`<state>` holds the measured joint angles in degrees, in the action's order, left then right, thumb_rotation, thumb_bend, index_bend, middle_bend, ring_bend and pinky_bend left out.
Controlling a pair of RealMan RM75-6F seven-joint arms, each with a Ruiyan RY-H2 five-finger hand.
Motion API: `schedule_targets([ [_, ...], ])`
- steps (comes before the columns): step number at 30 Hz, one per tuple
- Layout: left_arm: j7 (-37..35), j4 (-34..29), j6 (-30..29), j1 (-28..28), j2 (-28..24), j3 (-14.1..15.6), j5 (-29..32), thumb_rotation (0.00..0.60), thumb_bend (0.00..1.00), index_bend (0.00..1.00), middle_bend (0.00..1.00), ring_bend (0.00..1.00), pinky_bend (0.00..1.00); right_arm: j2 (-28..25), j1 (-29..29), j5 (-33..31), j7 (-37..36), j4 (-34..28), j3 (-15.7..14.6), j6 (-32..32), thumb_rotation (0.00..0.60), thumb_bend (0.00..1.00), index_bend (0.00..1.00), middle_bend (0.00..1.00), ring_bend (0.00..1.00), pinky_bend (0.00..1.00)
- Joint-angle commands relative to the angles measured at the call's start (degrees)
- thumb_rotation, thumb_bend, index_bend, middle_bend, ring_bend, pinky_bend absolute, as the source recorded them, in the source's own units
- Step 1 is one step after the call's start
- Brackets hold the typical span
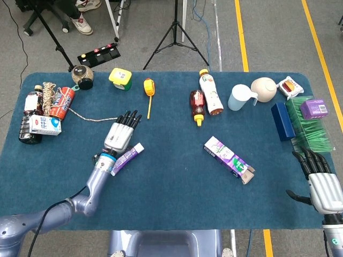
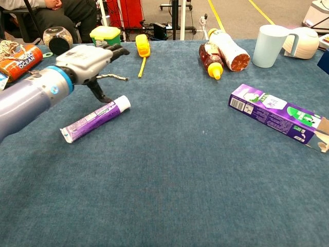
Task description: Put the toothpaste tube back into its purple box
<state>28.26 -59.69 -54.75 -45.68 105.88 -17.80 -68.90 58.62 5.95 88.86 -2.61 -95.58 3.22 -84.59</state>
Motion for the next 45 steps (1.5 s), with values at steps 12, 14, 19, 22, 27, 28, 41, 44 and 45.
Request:
schedule_targets([
  [12, -3.03, -16.91, -5.76, 4.99, -7.31, 4.47, -1.67, 0.600, 0.07, 0.00, 0.00, 0.00, 0.17, -0.71, -0.46, 1.48, -1.40, -0.49, -0.43, -1.13, 0.600, 0.00, 0.09, 0.02, 0.00, 0.05],
  [14, -2.58, -19.73, -5.91, 5.73, -7.93, 5.51, -1.29, 0.600, 0.07, 0.00, 0.00, 0.00, 0.17, -0.82, -0.55, 1.85, -1.64, -0.58, -0.55, -1.35, 0.600, 0.00, 0.09, 0.02, 0.00, 0.05],
  [19, 0.10, -21.71, -7.27, 6.73, -7.42, 7.54, -0.87, 0.600, 0.07, 0.00, 0.00, 0.00, 0.17, -1.09, -0.75, 2.64, -2.12, -0.72, -0.75, -1.97, 0.600, 0.00, 0.09, 0.02, 0.00, 0.05],
  [22, 0.50, -20.64, -8.12, 7.28, -6.65, 8.16, -0.64, 0.600, 0.07, 0.00, 0.00, 0.00, 0.17, -1.18, -0.87, 2.85, -2.37, -0.71, -0.79, -2.25, 0.600, 0.00, 0.09, 0.02, 0.00, 0.05],
  [27, -0.73, -17.59, -8.50, 8.00, -5.97, 8.52, -0.14, 0.600, 0.07, 0.00, 0.00, 0.00, 0.17, -1.16, -0.82, 2.94, -2.34, -0.74, -0.85, -2.14, 0.600, 0.00, 0.09, 0.02, 0.00, 0.05],
  [28, -1.09, -17.06, -8.34, 8.02, -5.89, 8.53, -0.07, 0.600, 0.07, 0.00, 0.00, 0.00, 0.17, -1.12, -0.81, 2.93, -2.24, -0.73, -0.85, -2.11, 0.600, 0.00, 0.09, 0.02, 0.00, 0.05],
  [41, -4.51, -8.91, -6.08, 7.24, -4.66, 7.16, 1.29, 0.600, 0.07, 0.00, 0.00, 0.00, 0.17, -0.64, -0.60, 2.84, -1.10, -0.78, -0.97, -1.50, 0.600, 0.00, 0.09, 0.02, 0.00, 0.05],
  [44, -5.45, -6.31, -5.13, 6.80, -4.28, 6.50, 1.95, 0.600, 0.07, 0.00, 0.00, 0.00, 0.18, -0.54, -0.53, 2.85, -0.90, -0.85, -1.02, -1.32, 0.600, 0.00, 0.09, 0.02, 0.00, 0.05],
  [45, -5.73, -5.57, -4.64, 6.57, -4.16, 6.33, 2.13, 0.600, 0.07, 0.00, 0.00, 0.00, 0.18, -0.52, -0.51, 2.88, -0.87, -0.86, -1.04, -1.28, 0.600, 0.00, 0.09, 0.02, 0.00, 0.05],
])
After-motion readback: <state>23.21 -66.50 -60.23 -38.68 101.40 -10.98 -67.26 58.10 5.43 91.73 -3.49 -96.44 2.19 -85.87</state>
